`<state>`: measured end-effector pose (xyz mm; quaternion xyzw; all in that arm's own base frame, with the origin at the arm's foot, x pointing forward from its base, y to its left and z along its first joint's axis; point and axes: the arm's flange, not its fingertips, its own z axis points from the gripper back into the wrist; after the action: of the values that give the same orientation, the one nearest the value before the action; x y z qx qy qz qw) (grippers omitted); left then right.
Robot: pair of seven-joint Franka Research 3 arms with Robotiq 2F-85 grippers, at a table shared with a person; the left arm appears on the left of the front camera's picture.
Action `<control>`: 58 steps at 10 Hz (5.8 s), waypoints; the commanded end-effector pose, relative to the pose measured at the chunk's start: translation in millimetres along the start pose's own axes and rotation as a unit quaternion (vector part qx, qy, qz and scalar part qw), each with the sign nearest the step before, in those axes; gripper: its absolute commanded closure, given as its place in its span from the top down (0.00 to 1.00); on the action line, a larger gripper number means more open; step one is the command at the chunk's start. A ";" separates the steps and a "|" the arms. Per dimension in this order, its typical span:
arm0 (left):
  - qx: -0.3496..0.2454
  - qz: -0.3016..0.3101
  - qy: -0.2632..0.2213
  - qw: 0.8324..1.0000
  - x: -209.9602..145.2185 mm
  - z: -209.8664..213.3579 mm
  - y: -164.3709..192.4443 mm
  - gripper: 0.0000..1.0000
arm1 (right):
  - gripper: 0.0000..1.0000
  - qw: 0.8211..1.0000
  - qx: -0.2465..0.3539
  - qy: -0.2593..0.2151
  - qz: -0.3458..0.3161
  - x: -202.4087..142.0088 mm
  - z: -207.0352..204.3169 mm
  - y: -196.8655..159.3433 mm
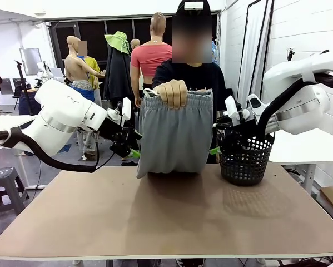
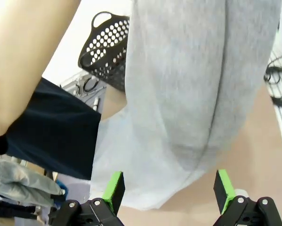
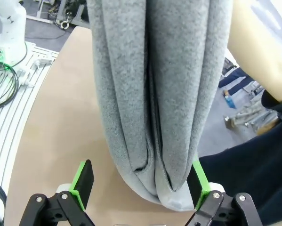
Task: Fold the training pants.
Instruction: Grab both ends of the Training pants handed by a person.
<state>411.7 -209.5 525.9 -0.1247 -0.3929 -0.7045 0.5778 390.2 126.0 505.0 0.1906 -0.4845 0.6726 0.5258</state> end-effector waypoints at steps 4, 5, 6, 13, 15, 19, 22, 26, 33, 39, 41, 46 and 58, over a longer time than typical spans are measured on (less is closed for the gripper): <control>-0.010 0.015 -0.024 1.000 11.5 8.4 -11.8 1.00 | 1.00 1.000 -0.002 -0.005 0.016 1.2 -3.8 -1.3; -0.010 0.022 -0.036 0.999 14.6 4.2 -14.6 1.00 | 1.00 1.000 -0.001 -0.006 0.016 2.2 -4.9 0.6; -0.012 0.029 -0.042 0.999 15.7 1.4 -16.3 1.00 | 1.00 1.000 -0.001 -0.007 0.018 3.2 -6.1 1.2; 0.057 0.033 -0.113 0.991 23.4 -10.6 -19.8 1.00 | 1.00 0.997 0.019 -0.058 0.051 25.1 0.3 17.6; 0.032 0.028 -0.141 0.989 24.4 -10.6 -20.3 1.00 | 1.00 0.994 0.035 -0.098 0.044 29.3 3.0 17.7; 0.023 0.048 -0.182 0.982 42.7 0.4 -21.4 1.00 | 1.00 0.985 0.060 -0.160 0.019 38.0 -0.3 10.6; 0.012 0.080 -0.229 0.970 48.7 7.6 -17.3 1.00 | 1.00 0.987 0.065 -0.146 -0.003 44.2 -2.1 5.1; 0.023 0.081 -0.233 0.969 51.1 7.8 -17.8 1.00 | 1.00 0.981 0.055 -0.188 -0.003 45.2 0.2 9.0; 0.014 0.149 -0.271 0.951 65.5 -12.5 -12.1 1.00 | 1.00 0.966 0.062 -0.242 -0.069 50.8 -13.1 -4.0; 0.023 0.151 -0.303 0.941 66.4 -11.1 -11.0 1.00 | 1.00 0.951 0.074 -0.279 -0.107 52.2 -11.7 -13.9; 0.016 0.154 -0.327 0.932 65.1 -11.6 -8.8 1.00 | 1.00 0.949 0.078 -0.279 -0.123 52.2 -14.2 -14.7; 0.019 0.152 -0.331 0.931 62.0 -11.4 -10.7 0.42 | 0.23 0.943 0.100 -0.279 -0.152 55.6 -37.6 -17.6; -0.014 0.170 -0.338 0.925 52.8 -15.9 -7.1 0.00 | 0.00 0.946 0.099 -0.261 -0.162 46.1 -37.7 -15.7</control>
<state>395.1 -257.6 542.5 -0.4322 -0.5229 -0.5199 0.5191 398.0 184.7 533.7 0.4773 -0.4877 0.5613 0.4683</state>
